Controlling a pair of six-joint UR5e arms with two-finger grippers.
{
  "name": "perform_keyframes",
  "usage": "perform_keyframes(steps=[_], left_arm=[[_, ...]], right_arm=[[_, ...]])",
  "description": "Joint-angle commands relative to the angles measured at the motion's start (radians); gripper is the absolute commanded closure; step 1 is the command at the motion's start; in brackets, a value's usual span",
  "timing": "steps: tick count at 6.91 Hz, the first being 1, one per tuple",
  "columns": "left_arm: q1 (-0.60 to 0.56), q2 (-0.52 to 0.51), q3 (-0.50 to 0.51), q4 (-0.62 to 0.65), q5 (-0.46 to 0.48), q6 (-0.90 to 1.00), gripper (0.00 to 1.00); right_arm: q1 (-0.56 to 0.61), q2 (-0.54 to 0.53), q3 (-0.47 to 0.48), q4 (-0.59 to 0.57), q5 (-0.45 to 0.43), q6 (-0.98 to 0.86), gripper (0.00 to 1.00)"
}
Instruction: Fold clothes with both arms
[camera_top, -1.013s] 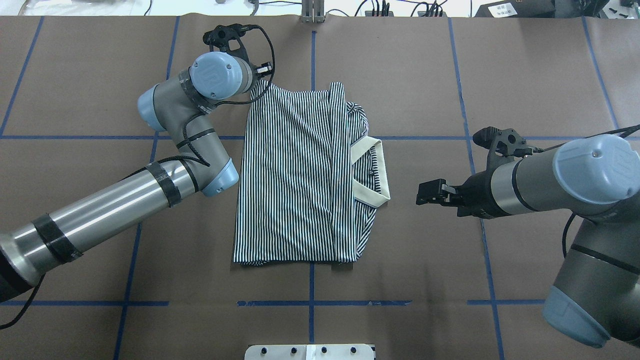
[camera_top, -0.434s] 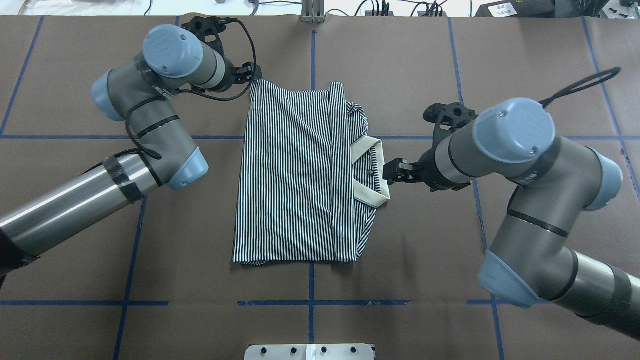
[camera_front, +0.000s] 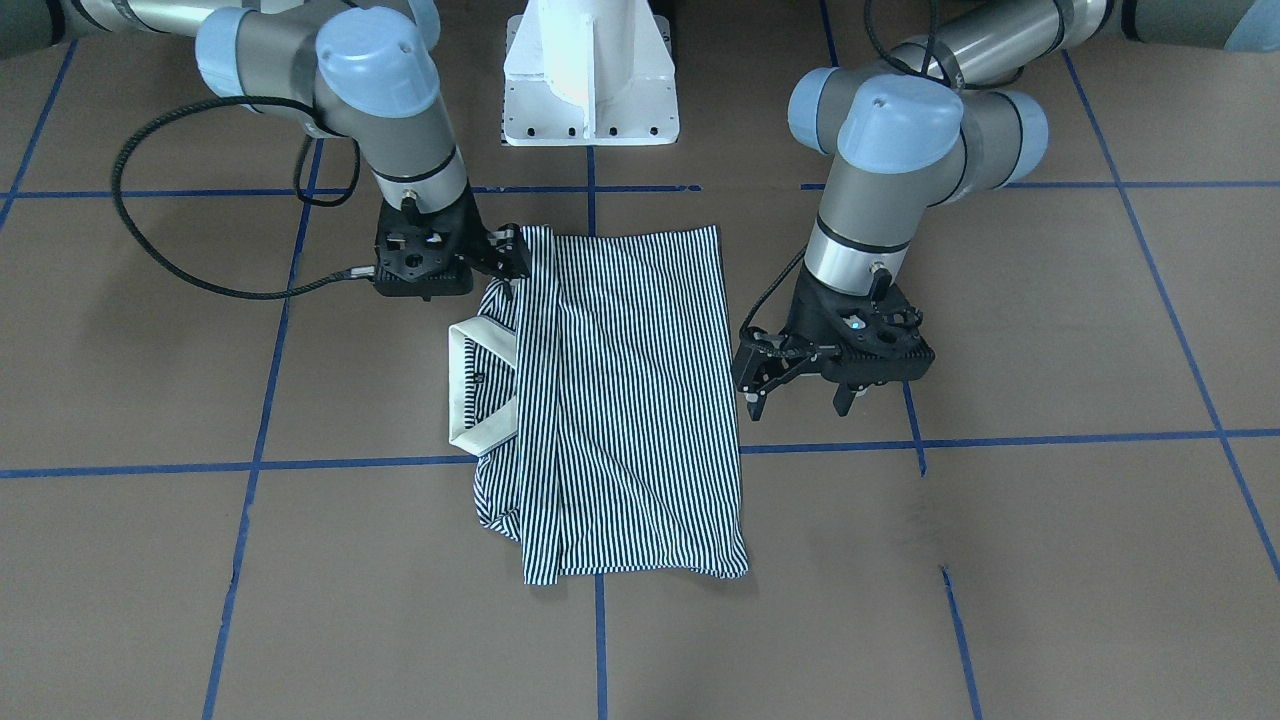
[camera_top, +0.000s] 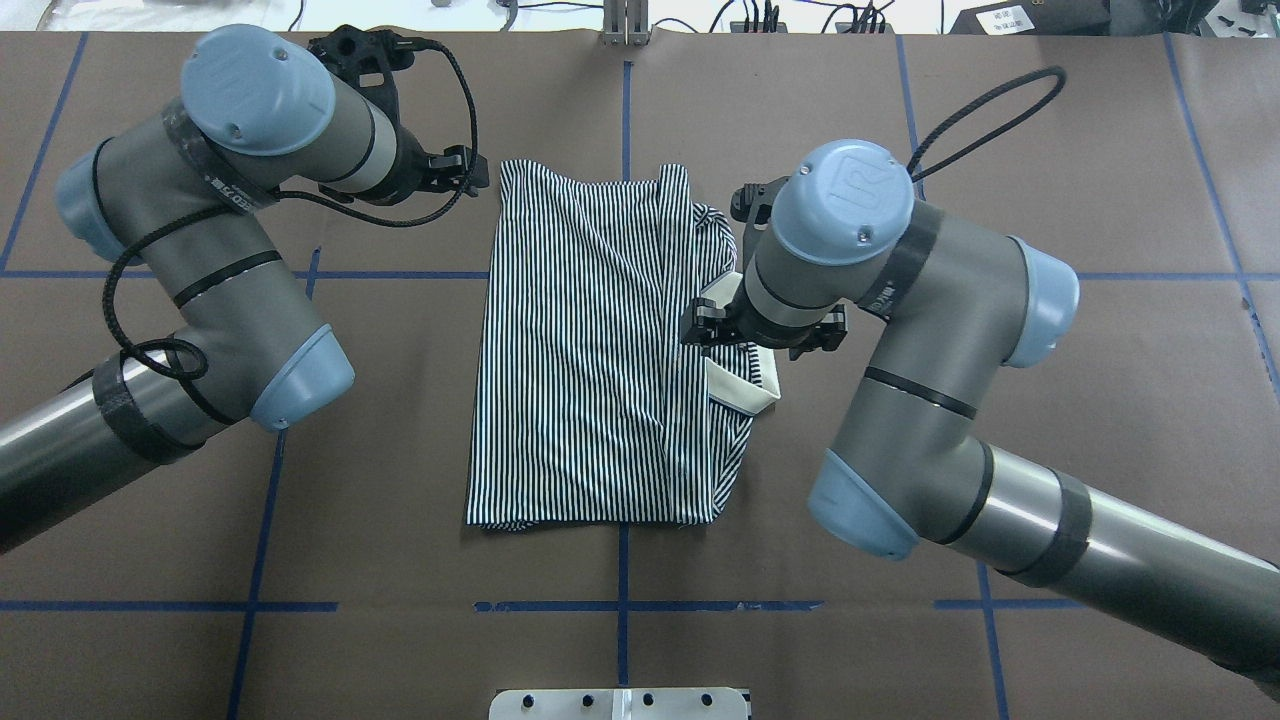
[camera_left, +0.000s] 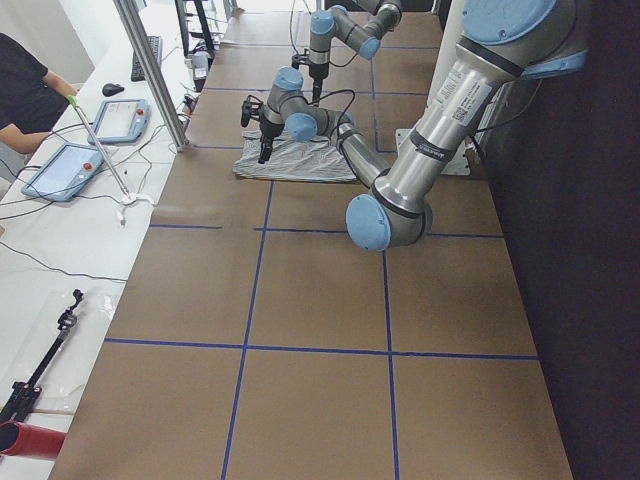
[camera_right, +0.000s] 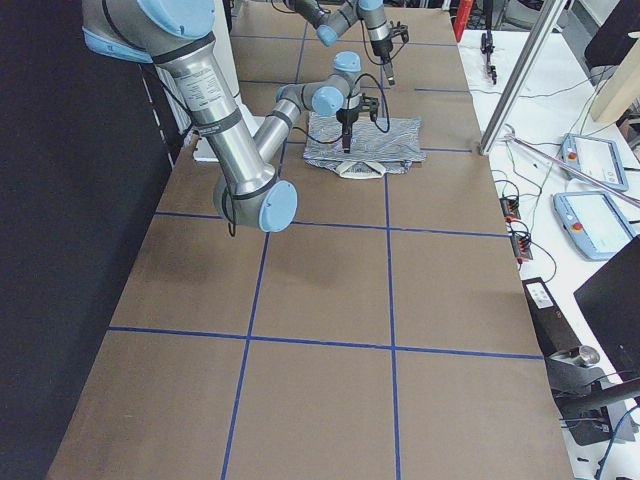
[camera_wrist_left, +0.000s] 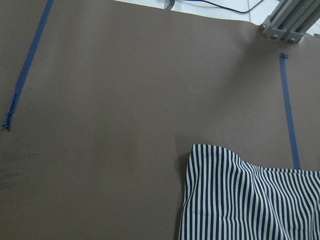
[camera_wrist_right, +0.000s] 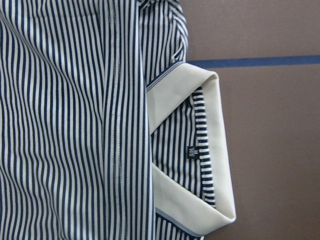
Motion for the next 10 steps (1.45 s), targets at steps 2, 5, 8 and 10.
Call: perform_keyframes(steps=[2,5,8,10], left_arm=[[0.007,0.041,-0.067,0.043,-0.016,0.03,0.0],[0.007,0.044,-0.073,0.043,-0.016,0.029,0.0],[0.009,0.046,-0.071,0.04,-0.018,0.026,0.0],[0.009,0.046,-0.07,0.038,-0.027,0.026,0.0]], right_arm=[[-0.123,0.071,-0.065,-0.103,-0.024,0.014,0.0],[-0.202,0.08,-0.102,-0.135,-0.075,0.012,0.0],[-0.22,0.082,-0.125,-0.139,-0.081,0.002,0.0],[-0.223,0.068,-0.128,-0.146,-0.081,0.0,0.0]])
